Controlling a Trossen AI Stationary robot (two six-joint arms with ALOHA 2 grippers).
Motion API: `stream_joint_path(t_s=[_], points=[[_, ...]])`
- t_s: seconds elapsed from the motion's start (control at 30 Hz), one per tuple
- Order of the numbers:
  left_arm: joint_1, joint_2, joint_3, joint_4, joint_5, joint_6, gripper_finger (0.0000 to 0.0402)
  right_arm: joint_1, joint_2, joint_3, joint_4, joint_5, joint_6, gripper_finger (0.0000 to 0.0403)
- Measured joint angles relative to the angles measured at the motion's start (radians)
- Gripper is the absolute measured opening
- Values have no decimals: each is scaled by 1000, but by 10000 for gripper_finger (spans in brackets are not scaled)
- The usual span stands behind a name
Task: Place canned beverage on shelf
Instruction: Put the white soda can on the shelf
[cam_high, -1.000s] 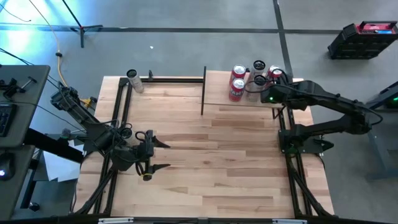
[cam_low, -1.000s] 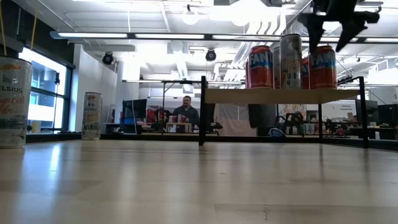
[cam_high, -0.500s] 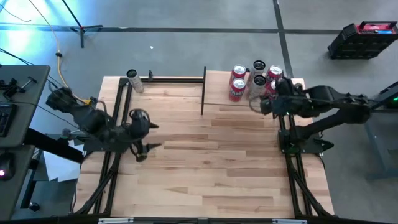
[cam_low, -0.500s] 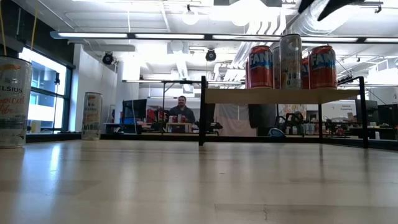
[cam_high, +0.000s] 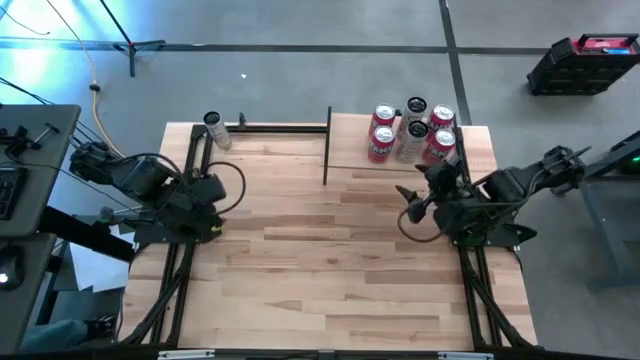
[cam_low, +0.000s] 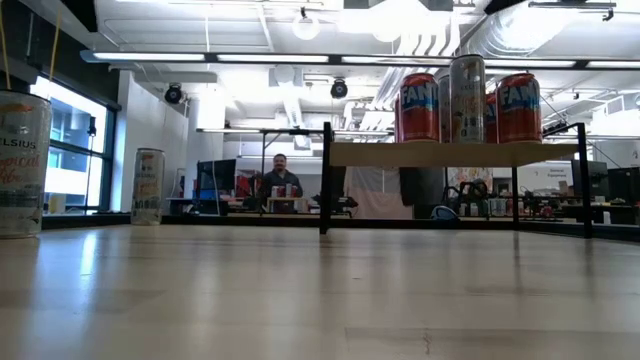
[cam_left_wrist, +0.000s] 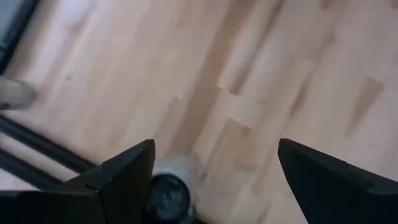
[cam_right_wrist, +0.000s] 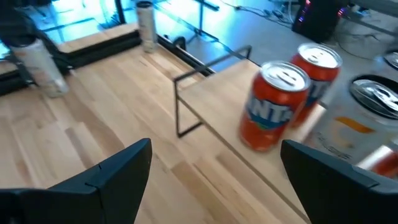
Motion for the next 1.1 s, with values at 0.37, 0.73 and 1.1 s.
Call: stream_joint_path(t_s=[0.37,0.73,1.1], points=[[157,72,-15,10,-85,245,333,38,49,0,124,22,-36,341],[415,-12,-157,7,35,397,333,39,99,0,293,-16,-45,341],[609,-149,-197,8,137,369,347,30,99,1,393,-9,-120,341]])
